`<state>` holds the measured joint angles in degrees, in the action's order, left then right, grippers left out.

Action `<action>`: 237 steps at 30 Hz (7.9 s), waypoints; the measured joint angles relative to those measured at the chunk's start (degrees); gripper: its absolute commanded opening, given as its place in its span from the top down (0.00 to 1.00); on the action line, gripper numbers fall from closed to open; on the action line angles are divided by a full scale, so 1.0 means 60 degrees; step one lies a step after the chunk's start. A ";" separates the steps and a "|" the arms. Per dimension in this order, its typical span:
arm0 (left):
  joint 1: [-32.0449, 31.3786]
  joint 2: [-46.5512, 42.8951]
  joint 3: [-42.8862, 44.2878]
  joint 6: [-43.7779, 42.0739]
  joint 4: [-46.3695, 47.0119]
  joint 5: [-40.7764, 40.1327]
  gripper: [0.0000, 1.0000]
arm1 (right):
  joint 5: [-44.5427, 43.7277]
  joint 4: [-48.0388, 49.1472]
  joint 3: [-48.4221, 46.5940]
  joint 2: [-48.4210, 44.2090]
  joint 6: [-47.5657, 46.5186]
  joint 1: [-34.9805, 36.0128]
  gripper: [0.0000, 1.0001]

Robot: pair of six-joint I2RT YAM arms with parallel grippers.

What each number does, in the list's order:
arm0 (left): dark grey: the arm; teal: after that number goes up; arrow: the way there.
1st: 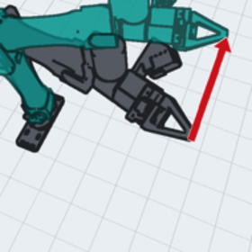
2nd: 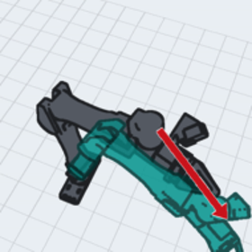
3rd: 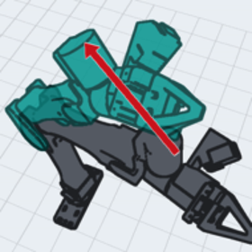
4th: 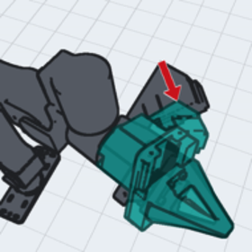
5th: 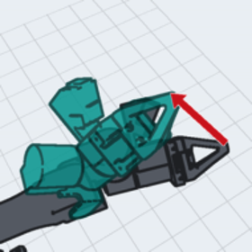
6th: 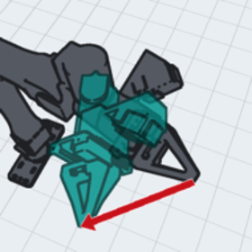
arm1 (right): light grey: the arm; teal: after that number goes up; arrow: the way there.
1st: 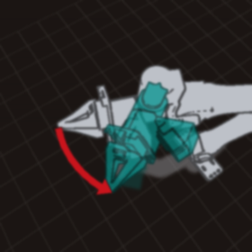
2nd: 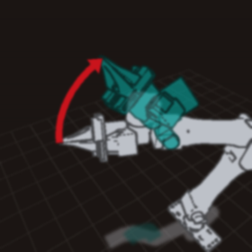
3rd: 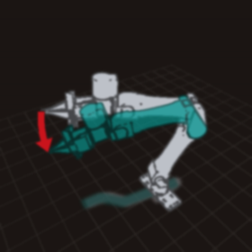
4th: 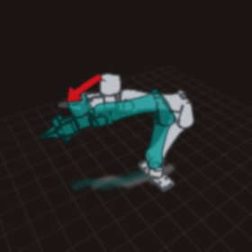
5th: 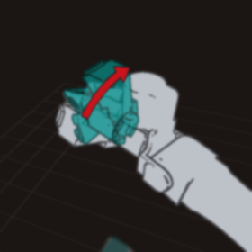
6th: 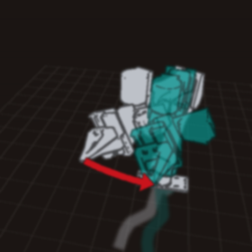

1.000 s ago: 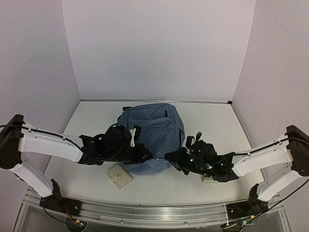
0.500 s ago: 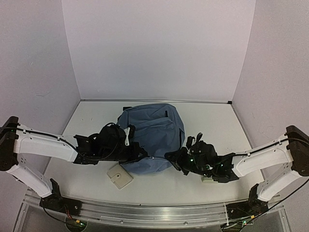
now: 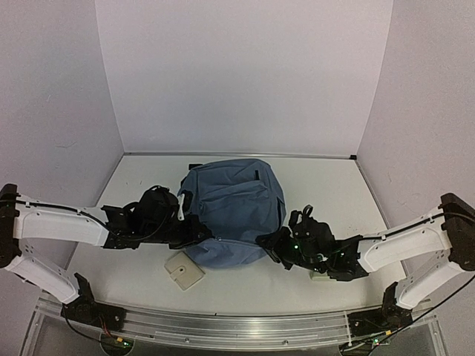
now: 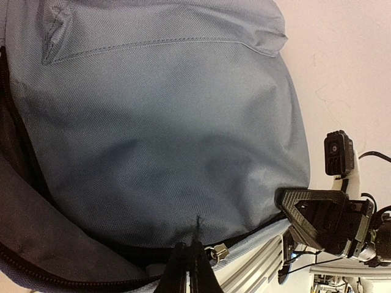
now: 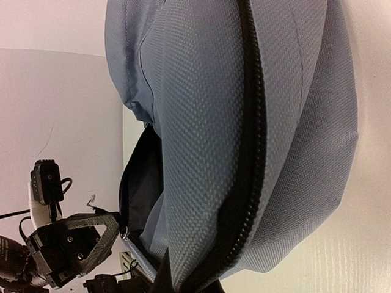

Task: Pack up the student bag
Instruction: Zip the student bag at the center of the board, then adjust the student bag at the center of the board.

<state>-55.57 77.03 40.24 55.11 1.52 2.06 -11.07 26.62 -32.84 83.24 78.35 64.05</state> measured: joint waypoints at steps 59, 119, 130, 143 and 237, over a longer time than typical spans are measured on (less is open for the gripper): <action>0.1898 -0.0713 -0.0140 -0.2371 -0.1011 0.1382 1.00 | 0.2198 -0.3944 -0.7322 0.5013 -1.2034 0.0420 1.00; 0.3630 -0.1465 -0.0269 -0.2780 -0.0986 0.4317 1.00 | -0.0004 -0.2359 -0.4368 0.2150 -0.9361 0.1519 1.00; 0.4364 -0.0852 -0.0268 -0.3142 -0.0688 0.4733 1.00 | 0.0000 -0.2379 -0.4231 0.2106 -0.9321 0.1523 1.00; 0.5967 0.0055 -0.0136 -0.3778 -0.0687 0.4659 1.00 | -0.0039 -0.2816 -0.4000 0.1786 -0.9250 0.1740 1.00; 0.4560 0.3654 0.3109 -0.2498 -0.2699 0.3198 1.00 | 0.2600 -0.3098 -0.2650 0.1281 -0.7017 -0.2661 1.00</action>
<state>-28.21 98.95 58.89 40.12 -14.68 21.24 4.53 8.03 -48.74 90.92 36.24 48.09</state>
